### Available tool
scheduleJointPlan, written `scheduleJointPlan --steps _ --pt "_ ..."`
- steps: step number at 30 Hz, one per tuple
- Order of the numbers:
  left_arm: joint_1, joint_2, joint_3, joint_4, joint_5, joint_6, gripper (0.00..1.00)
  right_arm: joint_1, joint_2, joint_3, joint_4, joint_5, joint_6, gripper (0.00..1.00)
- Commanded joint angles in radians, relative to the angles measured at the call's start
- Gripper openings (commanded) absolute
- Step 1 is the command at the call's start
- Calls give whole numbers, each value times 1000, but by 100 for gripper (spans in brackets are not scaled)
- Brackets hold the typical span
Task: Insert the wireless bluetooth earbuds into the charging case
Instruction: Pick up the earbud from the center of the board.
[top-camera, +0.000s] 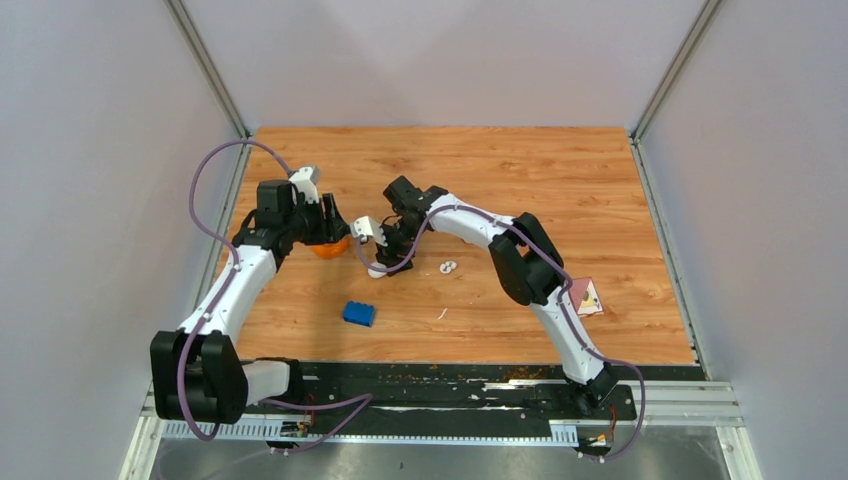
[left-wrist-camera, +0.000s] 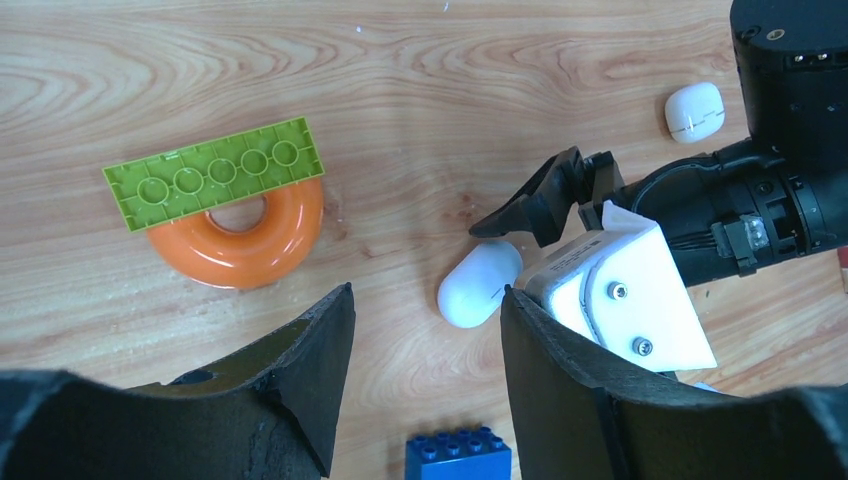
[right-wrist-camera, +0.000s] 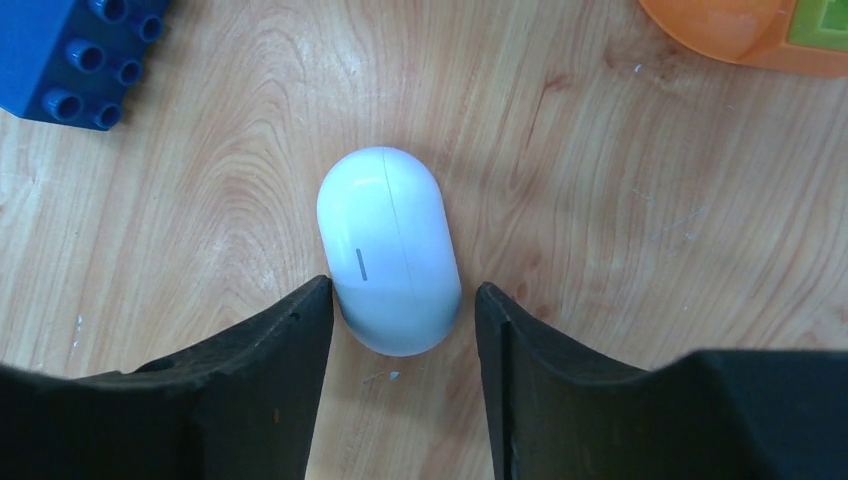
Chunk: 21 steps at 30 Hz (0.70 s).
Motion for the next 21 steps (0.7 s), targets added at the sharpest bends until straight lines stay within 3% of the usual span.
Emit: scheduleJointPlan --steps 1,8,12,21 --pt "8 -32 25 9 -7 6 63 20 -24 -61 -4 19 39 52" --pt "23 14 -20 45 -14 -44 65 26 -72 -101 5 48 37 42" --pt "24 34 -85 125 76 -45 64 2 -192 -185 81 85 84 38" --pt "23 102 -158 523 420 -177 62 -27 -361 -287 163 160 212 34"
